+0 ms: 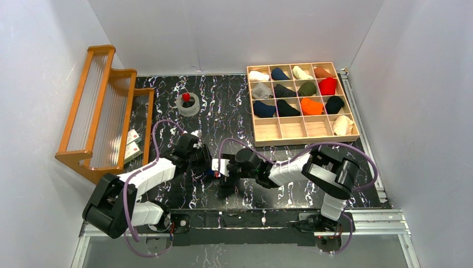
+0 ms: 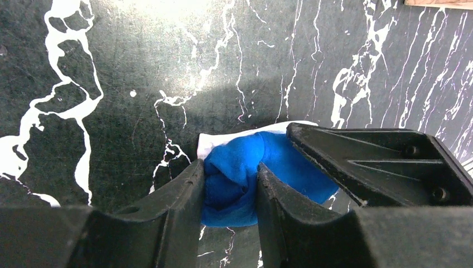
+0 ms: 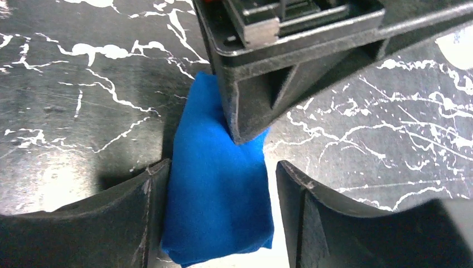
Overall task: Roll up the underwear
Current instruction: Pick up the underwear from the center of the board.
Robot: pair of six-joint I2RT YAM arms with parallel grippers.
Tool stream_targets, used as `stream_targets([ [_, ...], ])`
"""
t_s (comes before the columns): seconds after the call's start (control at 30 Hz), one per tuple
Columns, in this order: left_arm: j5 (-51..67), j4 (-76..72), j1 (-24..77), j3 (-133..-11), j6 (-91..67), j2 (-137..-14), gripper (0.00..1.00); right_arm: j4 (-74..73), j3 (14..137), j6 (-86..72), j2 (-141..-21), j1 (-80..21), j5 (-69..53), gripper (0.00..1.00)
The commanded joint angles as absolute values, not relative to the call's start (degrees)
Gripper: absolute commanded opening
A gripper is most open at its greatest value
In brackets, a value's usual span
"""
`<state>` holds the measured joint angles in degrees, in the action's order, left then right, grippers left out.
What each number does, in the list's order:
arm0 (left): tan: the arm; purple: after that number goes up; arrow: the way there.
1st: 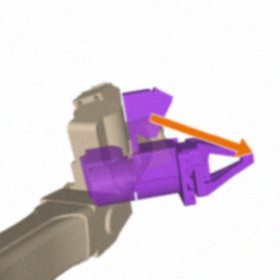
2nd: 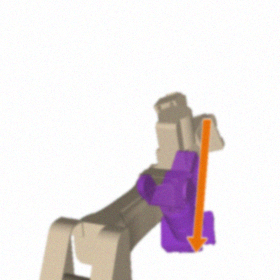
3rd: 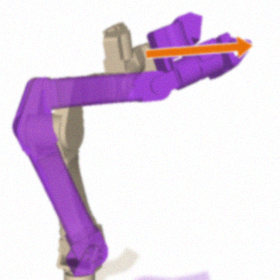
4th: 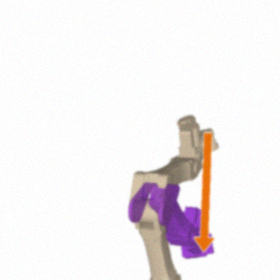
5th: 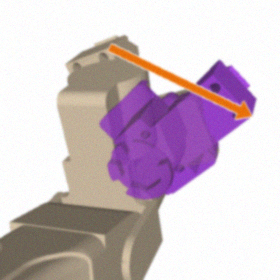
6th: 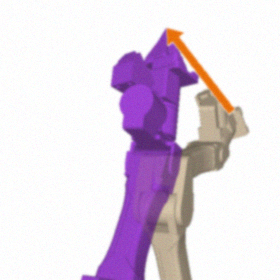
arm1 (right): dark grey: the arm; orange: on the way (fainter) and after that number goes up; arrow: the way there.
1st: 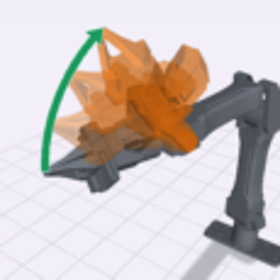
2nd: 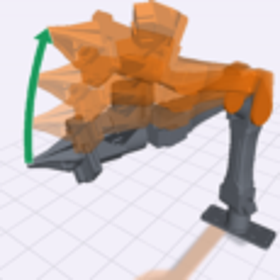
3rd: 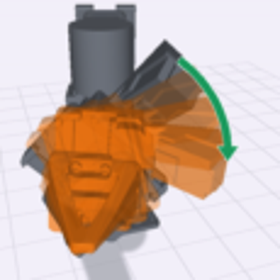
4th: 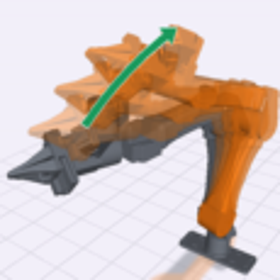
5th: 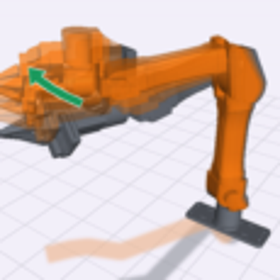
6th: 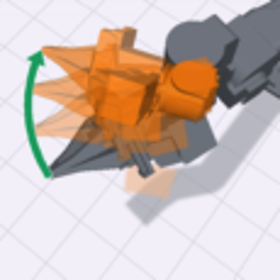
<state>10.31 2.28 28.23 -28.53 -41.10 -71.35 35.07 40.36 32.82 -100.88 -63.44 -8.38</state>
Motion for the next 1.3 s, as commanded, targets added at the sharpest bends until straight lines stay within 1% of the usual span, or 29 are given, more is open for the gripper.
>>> stream_targets([
  [0.0, 11.31, 7.61, 28.21, -29.98, -38.22, -73.3, 0.34, 29.16, 38.76, 33.22, -104.15, -62.53, -0.99, 0.71],
  [0.1, 11.3, 8.47, 28.13, -30.93, -37.38, -74.2, 0.34, 27.96, 39.29, 33.06, -104.92, -62.13, -0.57, 0.6],
  [0.2, 11.42, 8.53, 28.01, -31.78, -37.24, -74.65, 0.36, 25.96, 39.37, 32.03, -105.56, -61.88, -2.11, 0.56],
  [0.27, 11.68, 8.24, 27.68, -32.05, -37.42, -74.79, 0.39, 24.52, 39.48, 30.93, -105.33, -61.86, -3.12, 0.5],
  [0.33, 11.99, 8.48, 26.95, -32.43, -37.44, -74.67, 0.44, 23.48, 39.03, 29.5, -104.95, -61.71, -3.01, 0.39],
  [0.4, 12.64, 8.7, 25.77, -32.52, -37.56, -73.99, 0.54, 23.18, 38.33, 27.19, -105.16, -61.68, -2.29, 0.34],
  [0.43, 13.28, 8.84, 24.84, -32.45, -37.75, -73.47, 0.57, 21.59, 38.8, 26.4, -105.86, -61.65, -1.87, 0.3],
  [0.5, 14.51, 9.05, 22.6, -31.99, -38.18, -71.78, 0.65, 17.88, 40.32, 23.45, -105.98, -61.02, -2.05, 0.19],
  [0.57, 14.92, 9.73, 20.13, -31.59, -38.61, -69.01, 0.69, 17.31, 40.87, 19.09, -105.37, -59.32, -4.86, 0.11],
  [0.67, 14.86, 11.08, 17.36, -31.8, -39.61, -64.43, 0.74, 16.44, 42.75, 12.87, -105.15, -56.87, -9.26, 0.03],
  [0.73, 14.02, 12.38, 16.89, -33.1, -40.18, -61.79, 0.76, 14.9, 44.83, 8.5, -105.08, -55.27, -11.4, 0.01],
  [0.87, 10.76, 15.51, 16.63, -34.91, -40.56, -56.93, 0.76, 12.41, 49.89, 1.46, -101.82, -51.8, -16.46, 0.01],
  [1.0, 10.78, 16.17, 16.53, -35.15, -40.64, -53.54, 0.76, 9.69, 53.54, 0.44, -96.61, -50.03, -15.5, 0.01],
  [1.27, 12.66, 16.54, 16.48, -35.13, -40.23, -51.46, 0.76, 5.92, 56.63, -2.22, -87.32, -40.7, -15.43, 0.01],
])
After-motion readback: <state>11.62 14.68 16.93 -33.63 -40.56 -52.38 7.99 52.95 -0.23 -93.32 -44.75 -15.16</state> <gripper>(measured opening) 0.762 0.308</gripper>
